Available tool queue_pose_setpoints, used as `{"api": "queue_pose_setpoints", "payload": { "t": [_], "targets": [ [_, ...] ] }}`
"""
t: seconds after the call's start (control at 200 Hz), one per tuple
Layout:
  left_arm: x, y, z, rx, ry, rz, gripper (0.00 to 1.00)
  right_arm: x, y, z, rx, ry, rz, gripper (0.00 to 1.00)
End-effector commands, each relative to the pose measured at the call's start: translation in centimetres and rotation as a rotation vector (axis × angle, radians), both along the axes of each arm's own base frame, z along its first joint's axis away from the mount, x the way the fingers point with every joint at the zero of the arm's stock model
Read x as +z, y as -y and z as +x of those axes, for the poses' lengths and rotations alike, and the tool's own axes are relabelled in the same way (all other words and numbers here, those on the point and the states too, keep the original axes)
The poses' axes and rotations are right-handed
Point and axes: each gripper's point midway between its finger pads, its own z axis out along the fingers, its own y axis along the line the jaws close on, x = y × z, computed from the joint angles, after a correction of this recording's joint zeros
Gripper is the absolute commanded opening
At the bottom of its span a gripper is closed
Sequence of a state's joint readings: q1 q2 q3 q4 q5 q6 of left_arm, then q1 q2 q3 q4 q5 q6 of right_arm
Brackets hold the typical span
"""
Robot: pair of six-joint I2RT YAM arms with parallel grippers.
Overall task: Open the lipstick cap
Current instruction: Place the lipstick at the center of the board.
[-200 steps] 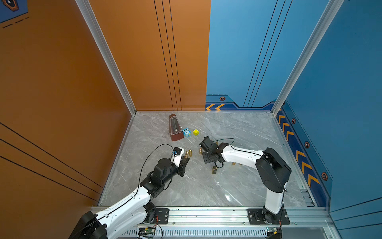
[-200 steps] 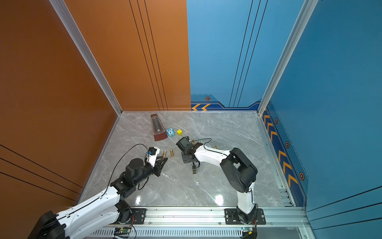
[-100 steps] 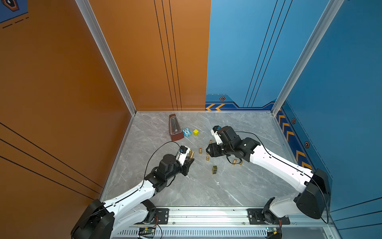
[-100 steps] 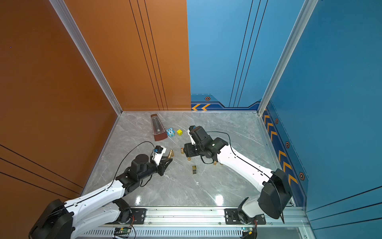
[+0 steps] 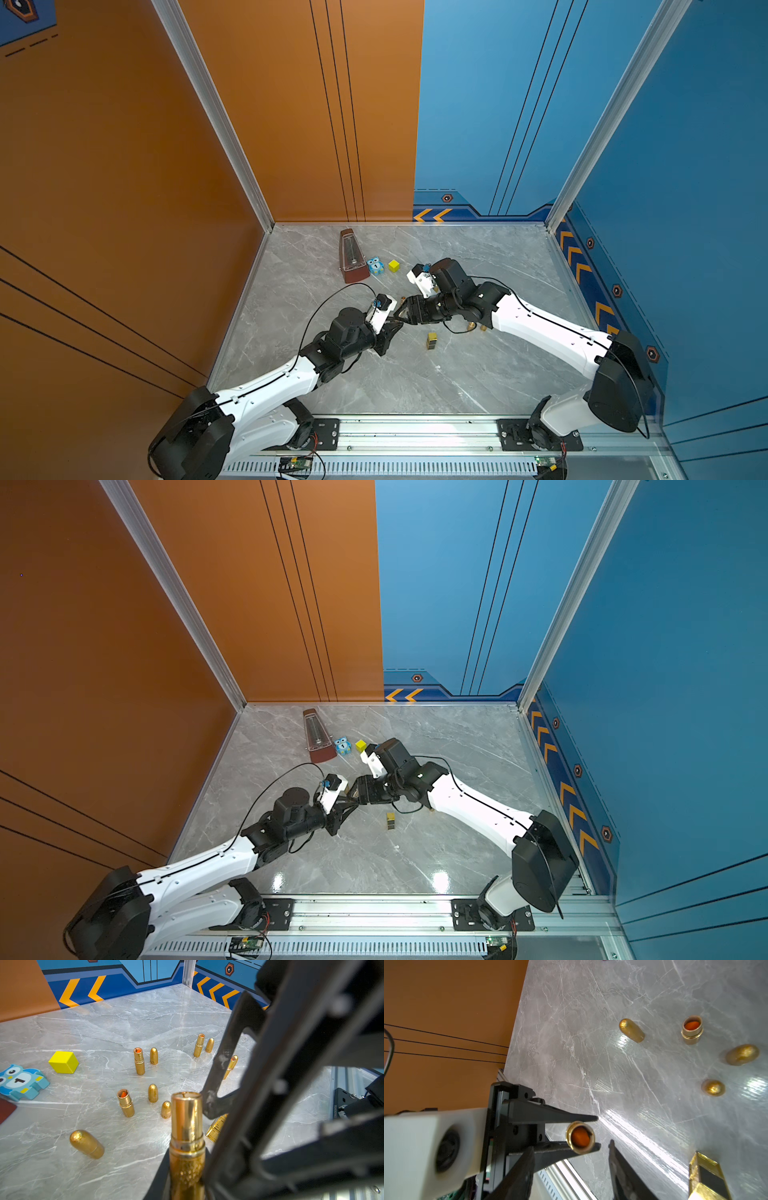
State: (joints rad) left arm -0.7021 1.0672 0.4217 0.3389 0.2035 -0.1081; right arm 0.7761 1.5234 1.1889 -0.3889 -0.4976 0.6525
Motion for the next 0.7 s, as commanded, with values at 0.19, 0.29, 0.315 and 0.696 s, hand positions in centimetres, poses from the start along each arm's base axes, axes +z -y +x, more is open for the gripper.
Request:
{"api": "queue_pose_setpoints", "payload": {
  "t": [0.19, 0.29, 0.315, 0.696],
  "targets": [
    [1.9, 0.7, -0.1, -0.029, 0.049, -0.018, 0.0, -1.4, -1.0, 0.3, -0.02, -0.053, 0.035, 0.45],
    [2.0, 0.6, -0.1, -0.023, 0.055, -0.019, 0.0, -1.6, -1.0, 0.2, -0.024, -0.059, 0.041, 0.42],
    [2.1, 0.6, 0.0, -0.019, 0.057, -0.018, 0.0, -1.7, -1.0, 0.3, -0.026, -0.062, 0.039, 0.41],
    [2.0, 0.5, 0.3, -0.002, 0.059, -0.01, 0.0, -1.7, -1.8, -0.1, -0.005, -0.064, 0.048, 0.23]
  ]
}}
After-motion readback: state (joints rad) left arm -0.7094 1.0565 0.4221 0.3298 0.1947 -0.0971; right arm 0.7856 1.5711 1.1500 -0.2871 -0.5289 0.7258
